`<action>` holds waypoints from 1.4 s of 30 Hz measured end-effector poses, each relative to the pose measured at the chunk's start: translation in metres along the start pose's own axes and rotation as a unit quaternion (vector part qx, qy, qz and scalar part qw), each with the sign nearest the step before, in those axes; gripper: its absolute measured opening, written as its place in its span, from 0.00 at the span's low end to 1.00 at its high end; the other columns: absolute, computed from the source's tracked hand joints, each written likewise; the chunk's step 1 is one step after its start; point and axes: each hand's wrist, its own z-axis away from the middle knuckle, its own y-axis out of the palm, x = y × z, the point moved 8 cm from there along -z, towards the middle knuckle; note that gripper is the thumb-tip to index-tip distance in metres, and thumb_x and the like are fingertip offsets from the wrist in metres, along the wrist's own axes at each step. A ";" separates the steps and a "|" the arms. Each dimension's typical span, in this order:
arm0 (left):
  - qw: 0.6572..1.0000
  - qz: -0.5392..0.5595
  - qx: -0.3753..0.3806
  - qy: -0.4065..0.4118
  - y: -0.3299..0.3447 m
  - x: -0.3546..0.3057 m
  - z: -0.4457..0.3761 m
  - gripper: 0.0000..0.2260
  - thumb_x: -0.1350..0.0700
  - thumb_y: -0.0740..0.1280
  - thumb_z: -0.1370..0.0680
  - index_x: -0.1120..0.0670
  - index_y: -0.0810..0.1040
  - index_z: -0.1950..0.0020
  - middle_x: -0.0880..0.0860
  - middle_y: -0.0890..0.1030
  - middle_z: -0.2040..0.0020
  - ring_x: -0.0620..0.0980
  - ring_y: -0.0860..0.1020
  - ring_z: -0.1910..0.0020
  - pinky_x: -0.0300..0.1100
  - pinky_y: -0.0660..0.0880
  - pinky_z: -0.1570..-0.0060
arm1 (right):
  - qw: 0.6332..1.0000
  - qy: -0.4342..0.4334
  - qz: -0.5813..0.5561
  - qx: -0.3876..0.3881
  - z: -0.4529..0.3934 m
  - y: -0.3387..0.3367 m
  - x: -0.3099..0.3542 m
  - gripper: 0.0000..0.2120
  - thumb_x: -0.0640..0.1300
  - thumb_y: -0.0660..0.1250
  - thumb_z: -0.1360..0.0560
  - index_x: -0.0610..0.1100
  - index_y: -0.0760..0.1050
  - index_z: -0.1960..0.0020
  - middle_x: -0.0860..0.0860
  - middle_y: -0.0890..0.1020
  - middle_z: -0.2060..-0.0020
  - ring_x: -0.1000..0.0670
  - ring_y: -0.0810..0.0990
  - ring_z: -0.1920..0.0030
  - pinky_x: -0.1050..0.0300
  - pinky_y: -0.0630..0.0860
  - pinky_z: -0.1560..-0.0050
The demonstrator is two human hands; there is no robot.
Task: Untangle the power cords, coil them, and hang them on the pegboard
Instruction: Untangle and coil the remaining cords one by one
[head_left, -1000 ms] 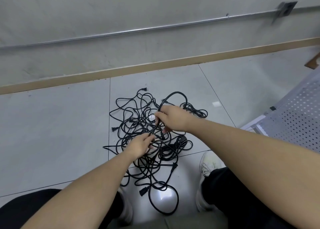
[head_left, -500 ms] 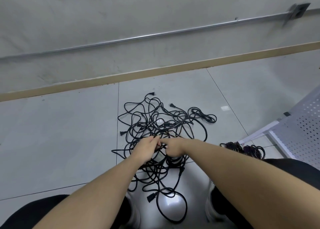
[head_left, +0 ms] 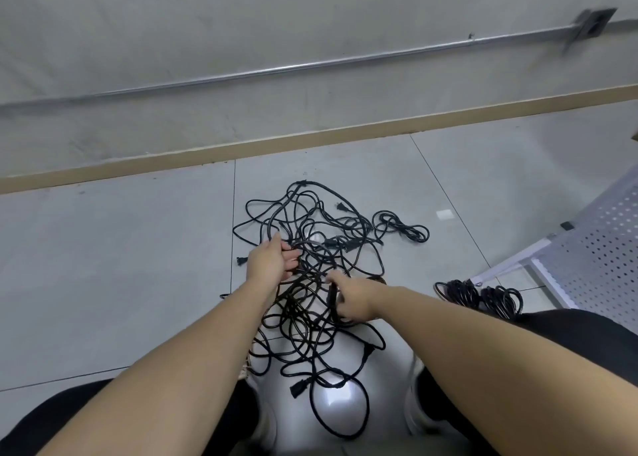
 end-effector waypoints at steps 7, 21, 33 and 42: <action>0.996 0.030 0.064 0.054 0.005 -0.050 0.029 0.16 0.49 0.55 0.13 0.54 0.73 0.55 0.58 0.87 0.55 0.53 0.85 0.58 0.39 0.78 0.63 | 0.938 0.018 -0.278 -0.205 0.025 -0.080 0.006 0.19 0.50 0.65 0.21 0.45 0.60 0.38 0.47 0.79 0.59 0.47 0.75 0.63 0.54 0.71 0.62; 0.962 -0.083 0.197 0.168 0.018 -0.101 0.118 0.16 0.50 0.54 0.12 0.53 0.80 0.41 0.52 0.88 0.50 0.53 0.86 0.53 0.44 0.79 0.52 | 0.887 -0.080 -0.392 -0.229 0.117 -0.148 0.033 0.16 0.54 0.59 0.16 0.43 0.78 0.45 0.49 0.72 0.69 0.52 0.69 0.73 0.60 0.70 0.73; 0.876 -0.400 -0.064 0.262 -0.007 -0.112 0.087 0.18 0.48 0.74 0.24 0.55 0.70 0.43 0.52 0.73 0.43 0.58 0.73 0.38 0.51 0.71 0.38 | 0.823 -0.263 -0.437 -0.251 0.130 -0.159 0.069 0.13 0.43 0.57 0.14 0.48 0.68 0.58 0.54 0.83 0.38 0.47 0.78 0.33 0.49 0.71 0.33; 0.910 -0.196 0.252 0.265 0.069 -0.105 0.120 0.11 0.48 0.59 0.14 0.52 0.78 0.47 0.49 0.82 0.64 0.46 0.83 0.61 0.41 0.77 0.53 | 0.745 -0.324 -0.538 -0.225 0.135 -0.175 0.077 0.15 0.42 0.51 0.14 0.47 0.61 0.59 0.42 0.84 0.39 0.43 0.81 0.35 0.43 0.70 0.31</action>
